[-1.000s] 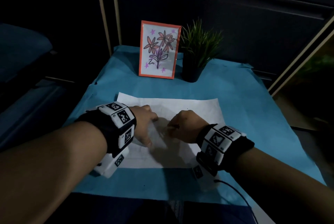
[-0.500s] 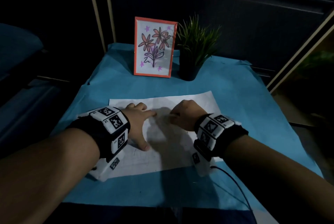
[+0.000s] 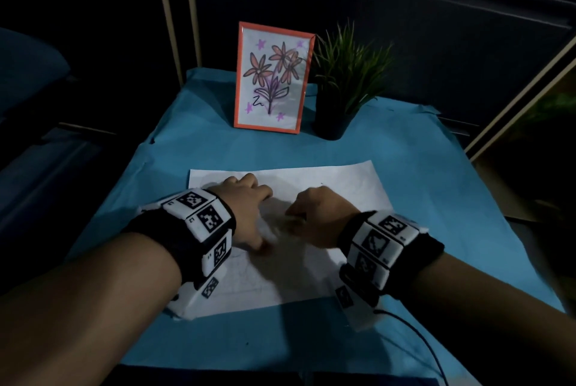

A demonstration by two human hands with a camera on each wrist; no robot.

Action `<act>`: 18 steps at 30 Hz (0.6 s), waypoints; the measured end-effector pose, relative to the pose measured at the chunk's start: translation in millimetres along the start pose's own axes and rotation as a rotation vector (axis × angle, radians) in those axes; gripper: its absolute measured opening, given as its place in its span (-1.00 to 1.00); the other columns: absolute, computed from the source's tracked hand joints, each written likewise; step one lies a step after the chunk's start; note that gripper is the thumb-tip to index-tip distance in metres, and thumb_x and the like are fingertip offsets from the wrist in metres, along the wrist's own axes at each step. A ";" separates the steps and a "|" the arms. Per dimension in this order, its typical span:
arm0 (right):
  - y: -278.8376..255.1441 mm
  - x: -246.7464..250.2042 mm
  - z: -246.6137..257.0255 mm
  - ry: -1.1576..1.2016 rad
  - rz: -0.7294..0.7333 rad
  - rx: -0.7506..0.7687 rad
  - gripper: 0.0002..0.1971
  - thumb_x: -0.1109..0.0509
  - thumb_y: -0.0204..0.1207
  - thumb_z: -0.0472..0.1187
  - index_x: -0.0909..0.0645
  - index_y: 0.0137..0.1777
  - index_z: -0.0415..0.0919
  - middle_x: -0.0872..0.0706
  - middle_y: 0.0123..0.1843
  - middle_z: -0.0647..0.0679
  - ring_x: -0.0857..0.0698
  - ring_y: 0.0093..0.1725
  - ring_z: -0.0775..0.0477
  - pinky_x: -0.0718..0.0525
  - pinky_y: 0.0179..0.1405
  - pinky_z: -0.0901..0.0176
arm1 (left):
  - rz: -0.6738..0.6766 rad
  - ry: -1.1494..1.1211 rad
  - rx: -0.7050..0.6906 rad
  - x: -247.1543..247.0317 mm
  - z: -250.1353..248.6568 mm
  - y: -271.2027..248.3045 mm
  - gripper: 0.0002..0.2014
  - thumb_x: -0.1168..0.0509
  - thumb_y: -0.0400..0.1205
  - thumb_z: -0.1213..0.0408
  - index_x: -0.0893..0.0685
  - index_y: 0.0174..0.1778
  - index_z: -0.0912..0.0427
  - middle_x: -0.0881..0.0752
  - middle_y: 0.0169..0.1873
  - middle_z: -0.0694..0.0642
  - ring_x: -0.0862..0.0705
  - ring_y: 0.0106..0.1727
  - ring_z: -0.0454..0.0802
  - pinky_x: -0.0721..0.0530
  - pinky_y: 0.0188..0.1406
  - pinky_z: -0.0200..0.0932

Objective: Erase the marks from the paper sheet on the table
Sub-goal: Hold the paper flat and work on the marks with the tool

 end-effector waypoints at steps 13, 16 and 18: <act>-1.6 1.9 3.3 -0.009 -0.001 0.043 -0.71 -0.29 0.54 0.00 -0.76 0.03 -0.14 -0.75 0.01 -0.13 -0.65 0.04 -0.17 -0.60 0.01 0.12 | -0.004 0.024 0.015 0.0 -0.4 2.8 0.01 -0.51 0.31 -0.24 -0.16 0.62 -0.07 -0.30 0.46 0.02 -0.31 0.46 0.11 -0.47 0.40 0.07; 16.6 11.9 -10.3 -0.014 -0.063 -0.070 -0.75 -0.31 0.53 -0.02 -0.75 -0.04 -0.14 -0.76 0.01 -0.12 -0.64 0.00 -0.14 -0.49 -0.15 0.21 | -0.012 0.040 0.011 0.0 0.1 2.3 0.08 -0.50 0.26 -0.33 -0.15 0.63 -0.04 -0.30 0.47 0.02 -0.31 0.47 0.09 -0.47 0.41 0.09; 21.4 13.8 -13.1 0.010 -0.083 -0.117 -0.78 -0.32 0.53 -0.02 -0.74 -0.14 -0.11 -0.73 -0.08 -0.10 -0.62 -0.07 -0.13 -0.44 -0.25 0.26 | -0.006 0.036 0.010 -0.5 0.1 1.9 0.10 -0.49 0.25 -0.36 -0.15 0.63 -0.04 -0.29 0.48 0.02 -0.31 0.47 0.09 -0.47 0.41 0.08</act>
Point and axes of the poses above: each hand's wrist, its own y-axis towards the middle knuckle, its own x-axis out of the back of the hand, z = x × y, the point moved 3 cm from there along y, towards the middle knuckle
